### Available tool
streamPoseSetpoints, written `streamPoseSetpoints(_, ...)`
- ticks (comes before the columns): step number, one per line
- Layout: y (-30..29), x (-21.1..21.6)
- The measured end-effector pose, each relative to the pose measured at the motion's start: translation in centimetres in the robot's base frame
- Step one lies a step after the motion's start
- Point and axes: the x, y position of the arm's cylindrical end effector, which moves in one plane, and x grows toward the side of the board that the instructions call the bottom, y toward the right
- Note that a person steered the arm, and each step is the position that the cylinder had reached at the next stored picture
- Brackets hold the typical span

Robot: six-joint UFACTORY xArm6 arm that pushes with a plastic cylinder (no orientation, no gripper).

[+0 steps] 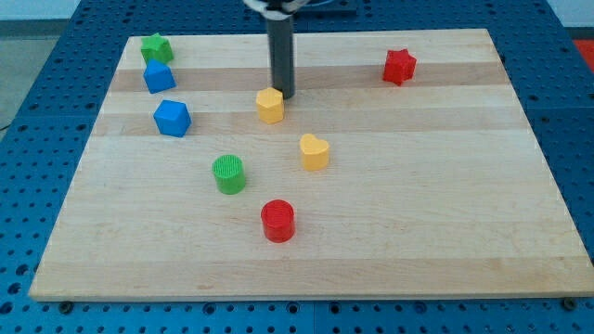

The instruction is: Nudge the yellow heart up abit

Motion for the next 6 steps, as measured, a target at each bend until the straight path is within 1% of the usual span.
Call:
streamPoseSetpoints(1,0.2,1.7)
streamPoseSetpoints(2,0.4,1.7)
streamPoseSetpoints(3,10.4,3.5)
streamPoseSetpoints(4,17.0,11.8)
streamPoseSetpoints(5,9.5,16.7)
streamPoseSetpoints(6,3.4,14.4)
